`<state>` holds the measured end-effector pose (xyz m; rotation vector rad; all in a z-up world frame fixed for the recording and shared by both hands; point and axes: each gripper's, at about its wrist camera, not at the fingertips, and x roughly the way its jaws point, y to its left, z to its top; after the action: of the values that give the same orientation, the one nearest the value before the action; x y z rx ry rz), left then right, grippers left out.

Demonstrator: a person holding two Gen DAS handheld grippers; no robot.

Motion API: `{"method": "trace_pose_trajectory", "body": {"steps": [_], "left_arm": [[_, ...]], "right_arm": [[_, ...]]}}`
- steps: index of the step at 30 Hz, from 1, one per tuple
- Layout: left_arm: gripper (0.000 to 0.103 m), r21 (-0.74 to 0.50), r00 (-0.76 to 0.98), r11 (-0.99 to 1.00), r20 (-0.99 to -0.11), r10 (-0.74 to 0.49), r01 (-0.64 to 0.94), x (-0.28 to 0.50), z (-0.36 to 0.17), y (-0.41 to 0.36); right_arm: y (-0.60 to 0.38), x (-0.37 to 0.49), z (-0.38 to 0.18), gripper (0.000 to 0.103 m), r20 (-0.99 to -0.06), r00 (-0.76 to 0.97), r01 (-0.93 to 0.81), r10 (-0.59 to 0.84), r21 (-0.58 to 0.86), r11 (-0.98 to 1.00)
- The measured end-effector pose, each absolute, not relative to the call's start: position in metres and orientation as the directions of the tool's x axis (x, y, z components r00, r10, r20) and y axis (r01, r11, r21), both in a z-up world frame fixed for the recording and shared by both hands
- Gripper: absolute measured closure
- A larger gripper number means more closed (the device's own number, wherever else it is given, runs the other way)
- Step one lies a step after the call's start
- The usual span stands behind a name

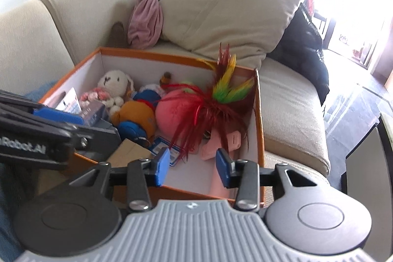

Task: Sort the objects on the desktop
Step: 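Open the right gripper to drop the selfie stick into the box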

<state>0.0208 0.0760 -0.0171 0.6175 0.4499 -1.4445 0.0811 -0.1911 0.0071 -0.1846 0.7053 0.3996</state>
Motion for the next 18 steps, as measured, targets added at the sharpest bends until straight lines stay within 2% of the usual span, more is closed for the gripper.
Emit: {"method": "trace_pose_trajectory", "body": {"steps": [1,4,7,9,12,18], "left_arm": [[0.036,0.130,0.097,0.022,-0.604,-0.791,0.991,0.020,-0.016,0.080],[0.036,0.182,0.148,0.061,-0.517,-0.843,0.981,0.020,-0.013,0.091],[0.027,0.227,0.219,0.127,-0.449,-0.866,0.966,0.019,-0.012,0.098],[0.026,0.253,0.259,0.163,-0.412,-0.873,0.954,0.021,-0.014,0.100],[0.023,0.280,0.297,0.193,-0.402,-0.866,0.940,0.024,-0.021,0.098],[0.023,0.264,0.298,0.193,-0.450,-0.842,0.945,0.031,-0.034,0.090]], "right_arm": [[-0.191,0.079,0.008,0.054,-0.650,0.699,-0.413,0.300,-0.025,0.910],[-0.191,0.072,0.010,0.053,-0.613,0.729,-0.392,0.305,-0.008,0.920],[-0.193,0.066,0.014,0.047,-0.566,0.764,-0.359,0.310,0.026,0.933],[-0.194,0.063,0.013,0.045,-0.544,0.782,-0.338,0.303,0.038,0.940],[-0.194,0.061,0.008,0.044,-0.538,0.787,-0.327,0.302,0.051,0.944],[-0.193,0.060,-0.003,0.039,-0.536,0.791,-0.322,0.295,0.046,0.946]]}}
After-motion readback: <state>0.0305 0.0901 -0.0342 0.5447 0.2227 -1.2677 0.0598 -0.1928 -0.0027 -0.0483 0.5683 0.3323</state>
